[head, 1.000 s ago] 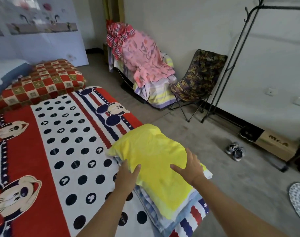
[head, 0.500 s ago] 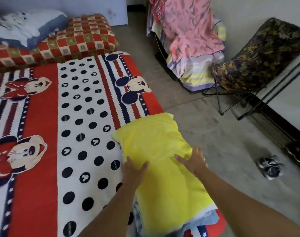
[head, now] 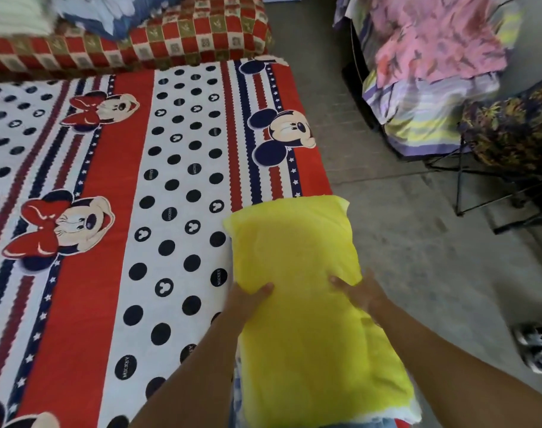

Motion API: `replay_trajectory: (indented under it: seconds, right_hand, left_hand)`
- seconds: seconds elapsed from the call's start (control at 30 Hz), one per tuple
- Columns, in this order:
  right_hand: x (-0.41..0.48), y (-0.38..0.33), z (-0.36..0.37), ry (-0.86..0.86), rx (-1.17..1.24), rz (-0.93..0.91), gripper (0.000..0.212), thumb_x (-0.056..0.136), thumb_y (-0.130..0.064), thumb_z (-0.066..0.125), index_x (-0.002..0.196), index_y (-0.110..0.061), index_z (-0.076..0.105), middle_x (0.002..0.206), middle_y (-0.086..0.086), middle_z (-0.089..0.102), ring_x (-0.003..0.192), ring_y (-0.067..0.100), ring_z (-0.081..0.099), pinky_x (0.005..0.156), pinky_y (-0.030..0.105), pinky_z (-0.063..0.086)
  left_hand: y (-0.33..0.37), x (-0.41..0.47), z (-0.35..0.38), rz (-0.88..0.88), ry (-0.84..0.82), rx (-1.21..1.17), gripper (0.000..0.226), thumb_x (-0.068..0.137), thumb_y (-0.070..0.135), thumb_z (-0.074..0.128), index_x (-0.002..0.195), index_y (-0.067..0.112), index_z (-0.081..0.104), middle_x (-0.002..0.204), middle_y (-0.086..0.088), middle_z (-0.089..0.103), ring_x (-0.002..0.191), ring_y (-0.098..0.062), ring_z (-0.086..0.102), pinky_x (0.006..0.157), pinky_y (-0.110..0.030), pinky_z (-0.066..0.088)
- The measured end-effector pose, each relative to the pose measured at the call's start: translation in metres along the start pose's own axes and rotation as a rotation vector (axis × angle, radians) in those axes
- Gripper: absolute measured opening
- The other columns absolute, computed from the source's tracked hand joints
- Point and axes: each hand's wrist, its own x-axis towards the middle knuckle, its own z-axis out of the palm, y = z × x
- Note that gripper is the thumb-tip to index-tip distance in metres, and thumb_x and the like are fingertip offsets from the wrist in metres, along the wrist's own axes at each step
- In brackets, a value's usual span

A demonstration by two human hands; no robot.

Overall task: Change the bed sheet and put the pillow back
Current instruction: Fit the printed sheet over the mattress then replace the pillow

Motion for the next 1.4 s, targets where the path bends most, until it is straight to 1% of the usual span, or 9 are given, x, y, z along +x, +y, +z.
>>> replay_trajectory:
  seconds: [0.17, 0.27, 0.4, 0.47, 0.7, 1.0, 1.13, 1.27, 1.4]
  right_hand:
    - [0.000, 0.004, -0.004, -0.146, 0.151, -0.045, 0.090, 0.061, -0.058, 0.083, 0.136, -0.018, 0.052, 0.119, 0.005, 0.066, 0.099, 0.022, 0.066, 0.077, 0.034, 0.056]
    - [-0.007, 0.002, -0.006, -0.172, 0.279, -0.055, 0.055, 0.078, -0.023, 0.079, 0.128, -0.010, 0.058, 0.107, 0.009, 0.070, 0.085, 0.020, 0.068, 0.054, 0.024, 0.054]
    - [-0.023, -0.003, -0.004, -0.183, 0.359, -0.120, 0.045, 0.081, -0.012, 0.074, 0.124, -0.007, 0.060, 0.103, 0.009, 0.071, 0.089, 0.025, 0.069, 0.071, 0.033, 0.058]
    - [-0.034, -0.008, 0.000, -0.201, 0.396, -0.137, 0.046, 0.081, -0.013, 0.074, 0.125, -0.007, 0.059, 0.107, 0.011, 0.071, 0.094, 0.028, 0.069, 0.081, 0.042, 0.057]
    - [-0.107, -0.037, 0.053, -0.305, 0.472, -0.226, 0.022, 0.086, -0.007, 0.068, 0.107, -0.012, 0.064, 0.095, 0.007, 0.072, 0.072, 0.020, 0.072, 0.055, 0.028, 0.057]
    - [-0.220, -0.081, 0.205, -0.474, 0.374, -0.292, 0.013, 0.088, -0.010, 0.066, 0.097, -0.017, 0.063, 0.091, 0.005, 0.071, 0.077, 0.021, 0.069, 0.053, 0.028, 0.055]
    - [-0.275, -0.098, 0.283, -0.545, 0.346, -0.333, 0.016, 0.086, -0.012, 0.068, 0.101, -0.015, 0.065, 0.088, 0.003, 0.073, 0.074, 0.021, 0.072, 0.056, 0.030, 0.057]
    - [-0.325, -0.112, 0.360, -0.644, 0.308, -0.362, 0.052, 0.067, -0.026, 0.086, 0.112, -0.015, 0.064, 0.100, 0.006, 0.074, 0.090, 0.027, 0.071, 0.072, 0.040, 0.057]
    - [-0.367, -0.130, 0.429, -0.731, 0.295, -0.379, 0.034, 0.077, -0.021, 0.077, 0.109, -0.016, 0.065, 0.097, 0.004, 0.075, 0.087, 0.024, 0.071, 0.067, 0.036, 0.057]
  left_hand:
    - [0.003, -0.008, -0.003, -0.011, -0.104, -0.043, 0.070, 0.074, 0.036, 0.082, 0.132, 0.017, 0.050, 0.125, -0.007, 0.061, 0.110, -0.030, 0.060, 0.097, -0.047, 0.049]
    - [-0.002, -0.016, -0.009, 0.032, -0.111, -0.113, 0.074, 0.072, 0.035, 0.084, 0.135, 0.018, 0.051, 0.121, -0.005, 0.065, 0.105, -0.027, 0.064, 0.094, -0.048, 0.052]
    - [-0.007, -0.029, -0.023, 0.100, -0.106, -0.156, 0.075, 0.062, 0.043, 0.087, 0.126, 0.019, 0.058, 0.111, -0.002, 0.069, 0.098, -0.025, 0.068, 0.088, -0.047, 0.055]
    - [-0.005, -0.038, -0.035, 0.124, -0.104, -0.169, 0.051, 0.072, 0.034, 0.084, 0.115, 0.020, 0.061, 0.104, 0.000, 0.069, 0.092, -0.022, 0.067, 0.078, -0.039, 0.056]
    - [-0.019, -0.069, -0.119, 0.157, -0.034, -0.194, 0.050, 0.068, 0.026, 0.087, 0.112, 0.014, 0.067, 0.100, -0.006, 0.073, 0.088, -0.026, 0.070, 0.080, -0.043, 0.057]
    - [-0.105, -0.128, -0.296, 0.226, 0.161, -0.259, 0.037, 0.081, 0.011, 0.077, 0.116, 0.010, 0.065, 0.102, -0.007, 0.070, 0.083, -0.017, 0.067, 0.068, -0.023, 0.053]
    - [-0.145, -0.166, -0.389, 0.258, 0.182, -0.304, 0.040, 0.081, 0.018, 0.077, 0.118, 0.017, 0.064, 0.100, 0.002, 0.071, 0.093, -0.019, 0.068, 0.089, -0.038, 0.053]
    - [-0.182, -0.193, -0.476, 0.284, 0.247, -0.282, 0.039, 0.081, 0.022, 0.078, 0.118, 0.018, 0.065, 0.103, 0.002, 0.072, 0.094, -0.018, 0.069, 0.086, -0.035, 0.053]
    - [-0.215, -0.213, -0.546, 0.294, 0.321, -0.304, 0.040, 0.082, 0.019, 0.077, 0.120, 0.019, 0.063, 0.106, 0.002, 0.071, 0.096, -0.017, 0.068, 0.088, -0.037, 0.054]
